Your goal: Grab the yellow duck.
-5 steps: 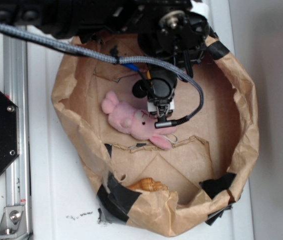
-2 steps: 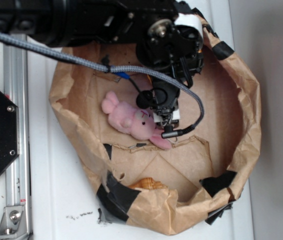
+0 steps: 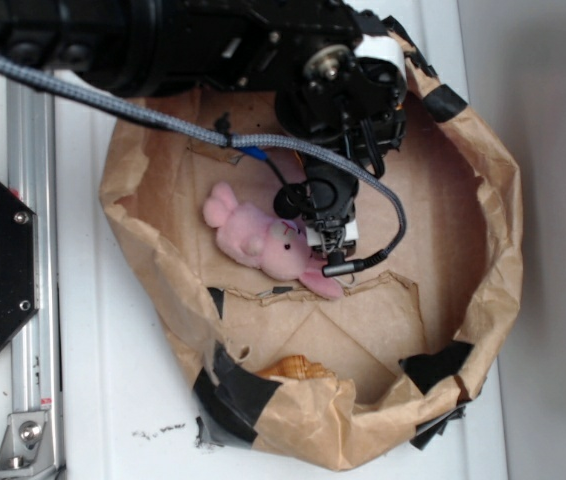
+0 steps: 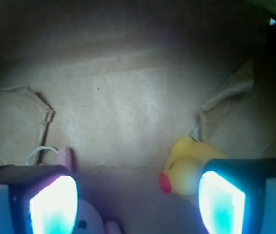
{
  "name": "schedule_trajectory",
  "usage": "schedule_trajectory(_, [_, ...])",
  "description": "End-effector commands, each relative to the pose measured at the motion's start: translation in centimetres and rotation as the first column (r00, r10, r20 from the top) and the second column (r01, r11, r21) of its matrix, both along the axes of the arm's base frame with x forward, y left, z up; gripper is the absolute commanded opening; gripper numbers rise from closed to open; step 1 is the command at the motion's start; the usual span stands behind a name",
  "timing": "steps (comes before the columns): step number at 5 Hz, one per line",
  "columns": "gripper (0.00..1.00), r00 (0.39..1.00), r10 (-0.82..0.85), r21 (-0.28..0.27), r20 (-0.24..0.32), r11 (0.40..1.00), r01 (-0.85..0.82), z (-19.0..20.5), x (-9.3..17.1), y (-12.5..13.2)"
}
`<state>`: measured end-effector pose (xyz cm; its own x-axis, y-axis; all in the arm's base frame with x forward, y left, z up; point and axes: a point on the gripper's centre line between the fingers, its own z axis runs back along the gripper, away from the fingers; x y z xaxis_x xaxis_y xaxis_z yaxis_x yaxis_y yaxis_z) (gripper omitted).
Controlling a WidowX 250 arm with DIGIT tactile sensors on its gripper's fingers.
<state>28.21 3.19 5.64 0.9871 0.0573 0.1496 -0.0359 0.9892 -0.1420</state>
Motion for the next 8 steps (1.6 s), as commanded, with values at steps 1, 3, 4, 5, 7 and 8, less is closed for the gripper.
schedule_trajectory(1, [1.0, 0.999, -0.011, 0.028, 0.046, 1.0, 0.009, 0.1, 0.4, 0.1])
schedule_trajectory(3, [1.0, 0.998, 0.052, 0.062, 0.047, 0.997, -0.055, -3.0, -0.5, 5.1])
schedule_trajectory(4, [1.0, 0.996, 0.091, 0.084, 0.026, 0.992, -0.093, -3.7, -1.0, 6.7])
schedule_trajectory(5, [1.0, 0.997, 0.069, 0.106, 0.042, 0.992, -0.074, -2.7, -1.8, 6.1])
schedule_trajectory(7, [0.31, 0.994, 0.076, 0.112, 0.074, 0.99, -0.084, -2.0, -2.3, 5.7])
schedule_trajectory(8, [0.0, 0.995, 0.078, 0.105, 0.067, 0.991, -0.085, -2.2, -1.9, 5.8])
